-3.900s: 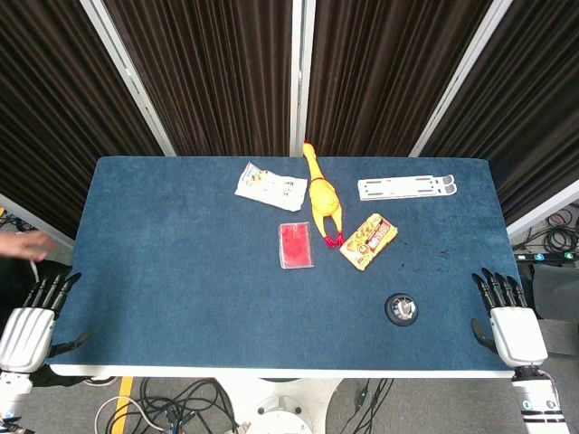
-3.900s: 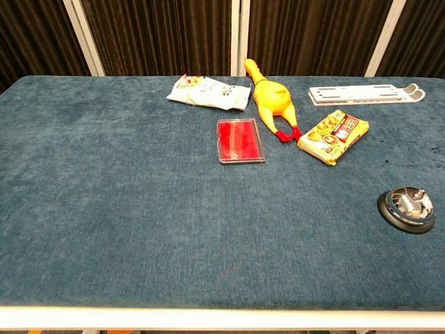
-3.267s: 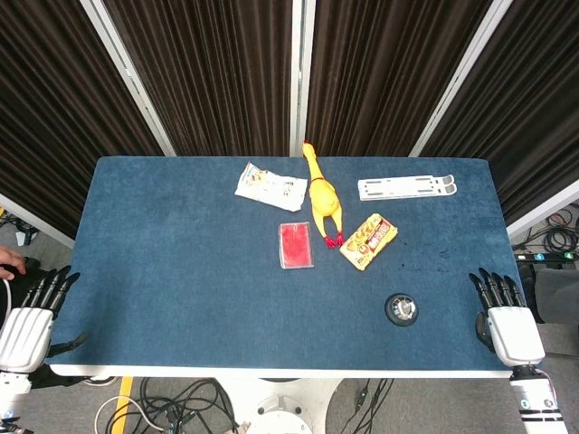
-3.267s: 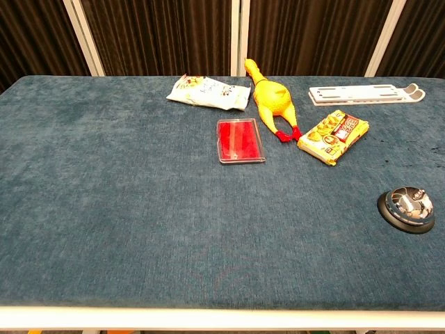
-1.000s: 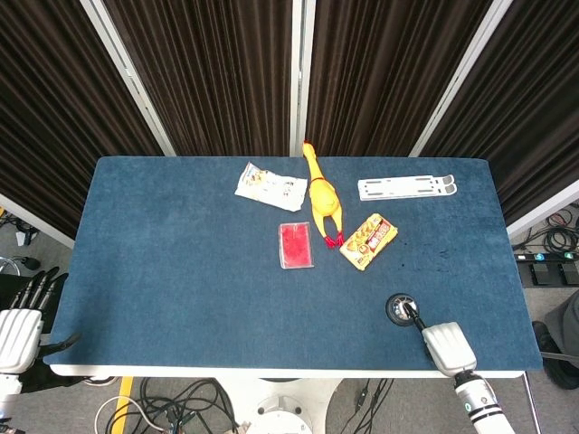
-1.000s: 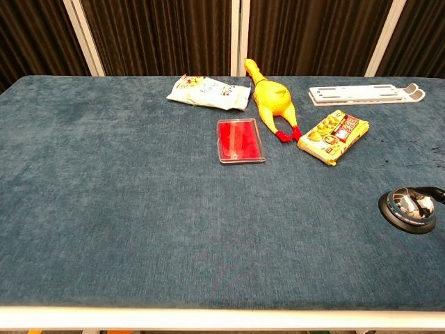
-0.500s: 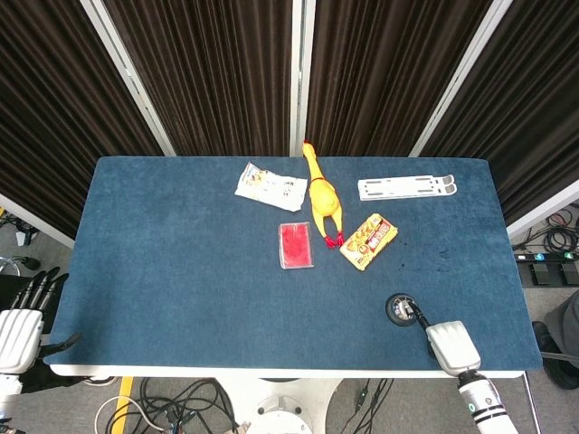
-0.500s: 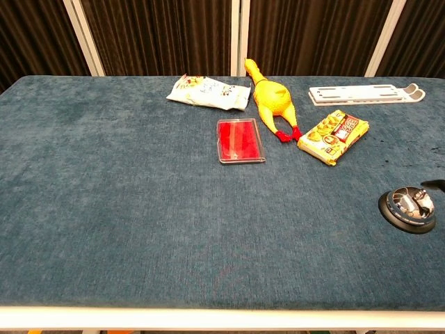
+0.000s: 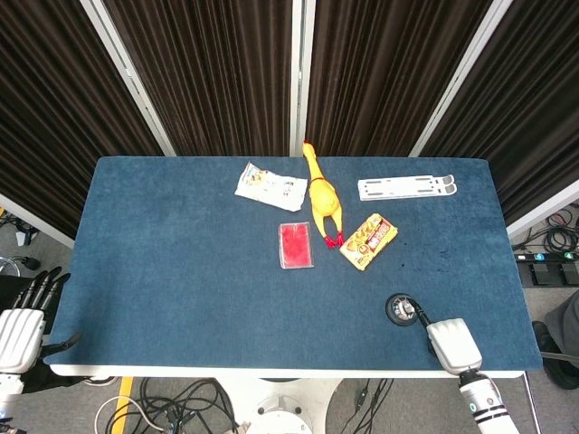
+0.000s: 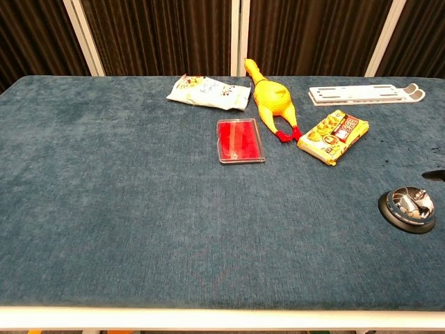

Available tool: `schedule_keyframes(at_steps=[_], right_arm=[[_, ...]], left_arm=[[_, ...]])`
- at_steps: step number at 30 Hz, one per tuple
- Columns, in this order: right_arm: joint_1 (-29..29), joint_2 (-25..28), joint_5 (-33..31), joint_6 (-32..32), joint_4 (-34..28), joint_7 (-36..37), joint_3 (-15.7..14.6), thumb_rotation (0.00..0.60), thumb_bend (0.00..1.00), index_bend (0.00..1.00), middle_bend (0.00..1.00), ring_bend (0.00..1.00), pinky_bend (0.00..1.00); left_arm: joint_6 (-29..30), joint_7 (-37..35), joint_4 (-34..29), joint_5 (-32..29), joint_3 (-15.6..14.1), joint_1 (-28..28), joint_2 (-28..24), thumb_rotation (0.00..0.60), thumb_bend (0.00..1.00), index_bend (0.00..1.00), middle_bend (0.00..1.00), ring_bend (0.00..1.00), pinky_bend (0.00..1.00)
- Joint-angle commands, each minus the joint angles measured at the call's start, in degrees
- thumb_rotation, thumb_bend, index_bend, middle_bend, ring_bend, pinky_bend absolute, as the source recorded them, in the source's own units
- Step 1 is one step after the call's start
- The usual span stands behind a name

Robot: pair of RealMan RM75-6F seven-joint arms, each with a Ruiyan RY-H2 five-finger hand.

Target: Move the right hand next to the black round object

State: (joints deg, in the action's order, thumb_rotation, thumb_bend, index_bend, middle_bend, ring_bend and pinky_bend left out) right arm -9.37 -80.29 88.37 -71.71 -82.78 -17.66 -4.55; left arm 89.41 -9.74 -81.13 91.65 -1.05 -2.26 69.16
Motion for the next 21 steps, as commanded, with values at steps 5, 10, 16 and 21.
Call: schedule_keyframes(at_steps=[5,10,16,21], right_arm=[[-0.51,-1.31,-2.84,4.26,1.40,-1.13,-0.48,0.600,1.00,0.00,0.89,0.85,0.72],[-0.18,-0.74,-1.85,2.00,0.37,-0.80,-0.05,0.600,1.00,0.00,0.89,0.85,0.72],[0.27,0.08,-0.19,-0.80,-0.24,0.36,0.24,0.600,1.00,0.00,0.89,0.85,0.72],[-0.02,-0.45,-1.95,2.33,0.40,-0.60,-0.48,0.600,1.00,0.00,0.89,0.85,0.72]], left_arm=[[-0.12,0.12,-0.27,-0.23,0.10,-0.03,-0.17,0.600,0.12,0.10,0.03,0.00,0.14],[-0.08,0.09,-0.30,-0.17,0.08,-0.02,-0.20,0.600,0.12,0.10,0.03,0.00,0.14],[-0.02,0.21,-0.33,-0.02,0.06,-0.04,-0.11,0.600,0.12,0.10,0.03,0.00,0.14],[-0.03,0.11,-0.08,-0.25,0.06,0.07,-0.01,0.600,0.12,0.10,0.03,0.00,0.14]])
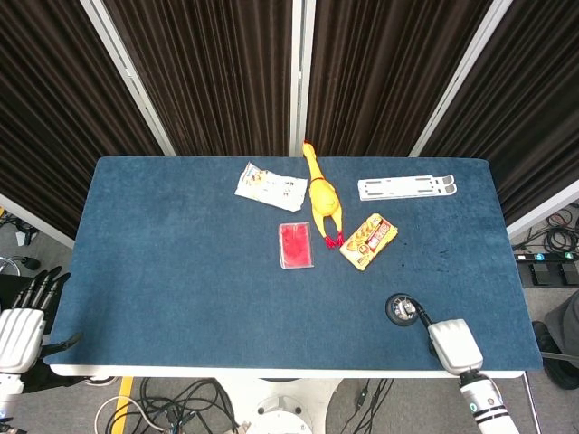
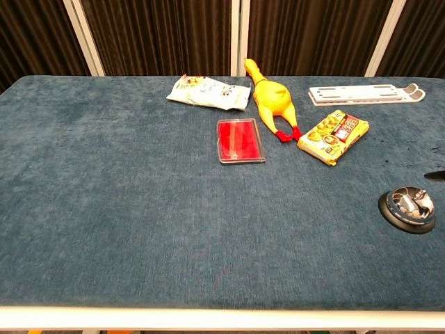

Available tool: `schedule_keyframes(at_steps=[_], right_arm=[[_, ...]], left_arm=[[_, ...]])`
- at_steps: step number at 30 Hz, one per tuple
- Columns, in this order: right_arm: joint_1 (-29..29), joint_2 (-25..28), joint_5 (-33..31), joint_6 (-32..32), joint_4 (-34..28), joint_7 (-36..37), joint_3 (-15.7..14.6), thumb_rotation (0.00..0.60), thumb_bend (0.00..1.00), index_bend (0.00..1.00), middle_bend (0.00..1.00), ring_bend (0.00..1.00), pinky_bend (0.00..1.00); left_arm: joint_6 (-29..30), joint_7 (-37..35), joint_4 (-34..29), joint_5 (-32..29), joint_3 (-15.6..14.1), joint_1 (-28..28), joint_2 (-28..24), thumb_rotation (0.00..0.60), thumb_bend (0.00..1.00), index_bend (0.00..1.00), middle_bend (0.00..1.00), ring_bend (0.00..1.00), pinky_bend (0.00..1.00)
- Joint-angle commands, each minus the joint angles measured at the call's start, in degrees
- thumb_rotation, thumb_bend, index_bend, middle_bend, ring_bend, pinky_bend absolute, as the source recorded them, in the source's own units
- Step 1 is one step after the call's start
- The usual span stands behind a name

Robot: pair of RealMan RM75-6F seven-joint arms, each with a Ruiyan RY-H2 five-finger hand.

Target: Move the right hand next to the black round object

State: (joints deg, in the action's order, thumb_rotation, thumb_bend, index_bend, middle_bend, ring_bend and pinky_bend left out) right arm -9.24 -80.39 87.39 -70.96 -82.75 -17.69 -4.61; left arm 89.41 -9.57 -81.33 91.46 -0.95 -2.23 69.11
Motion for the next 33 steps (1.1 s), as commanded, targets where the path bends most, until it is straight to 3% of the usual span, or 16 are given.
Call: schedule_keyframes(at_steps=[1,10,18,19,20,21,22,23,24,26,28,30,33], right_arm=[[-0.21,-0.48,-1.29,2.09,0.47,-0.74,-0.50,0.600,1.00,0.00,0.89,0.85,0.72],[0.05,-0.12,-1.22,0.68,-0.47,-0.71,0.07,0.600,1.00,0.00,0.89,0.85,0.72],[1.91,0.96,4.16,-12.48,1.45,8.71,3.90,0.600,1.00,0.00,0.87,0.81,0.71],[2.11,0.98,4.32,-13.78,1.97,9.92,4.49,0.600,1.00,0.00,0.83,0.77,0.70],[2.32,1.12,4.23,-14.69,2.57,11.61,4.96,0.600,0.96,0.00,0.70,0.64,0.65],[2.40,1.44,4.03,-14.76,2.94,12.65,5.06,0.600,0.84,0.00,0.48,0.42,0.53],[2.46,1.83,3.69,-14.77,3.25,13.19,5.26,0.600,0.72,0.00,0.33,0.27,0.43],[2.41,2.33,3.12,-14.39,3.44,13.76,5.51,0.600,0.50,0.00,0.13,0.09,0.25],[2.37,2.73,2.54,-13.85,3.09,14.87,5.64,0.600,0.30,0.00,0.03,0.01,0.11],[2.27,3.82,1.33,-12.37,1.83,17.85,5.67,0.600,0.13,0.00,0.00,0.00,0.00],[2.31,4.46,-0.02,-11.51,1.39,16.91,6.01,0.600,0.10,0.00,0.00,0.00,0.00],[2.70,4.41,-2.35,-11.23,0.79,12.74,6.80,0.600,0.12,0.00,0.00,0.00,0.00],[3.27,3.63,-4.70,-11.99,-0.19,8.08,7.96,0.600,0.25,0.00,0.00,0.00,0.00]], left_arm=[[-0.02,-0.14,0.16,-0.09,-0.01,0.06,0.01,0.600,0.12,0.10,0.03,0.00,0.14],[-0.07,-0.67,0.69,-0.11,-0.05,0.09,0.21,0.600,0.12,0.10,0.03,0.00,0.14],[-0.12,0.02,-0.44,0.15,-0.04,-0.10,-0.17,0.600,0.12,0.10,0.03,0.00,0.14],[-0.11,0.23,-0.79,0.26,-0.02,-0.17,-0.35,0.600,0.12,0.10,0.03,0.00,0.14],[-0.01,0.44,-1.17,0.37,0.05,-0.23,-0.58,0.600,0.12,0.10,0.03,0.00,0.14],[0.03,0.52,-1.37,0.41,0.10,-0.27,-0.71,0.600,0.12,0.10,0.03,0.00,0.14],[0.04,0.55,-1.49,0.40,0.14,-0.30,-0.83,0.600,0.12,0.10,0.03,0.00,0.14],[-0.05,0.53,-1.52,0.27,0.18,-0.32,-0.95,0.600,0.12,0.10,0.03,0.00,0.14],[-0.10,0.46,-1.53,0.13,0.20,-0.30,-1.02,0.600,0.12,0.10,0.03,0.00,0.14],[-0.14,0.22,-1.56,-0.13,0.28,-0.25,-1.10,0.600,0.12,0.10,0.03,0.00,0.14],[-0.01,0.13,-1.51,-0.21,0.33,-0.17,-1.07,0.600,0.12,0.10,0.03,0.00,0.14],[0.05,0.10,-1.39,-0.15,0.29,-0.13,-0.92,0.600,0.12,0.10,0.03,0.00,0.14],[-0.01,0.20,-1.04,-0.14,0.22,-0.11,-0.54,0.600,0.12,0.10,0.03,0.00,0.14]])
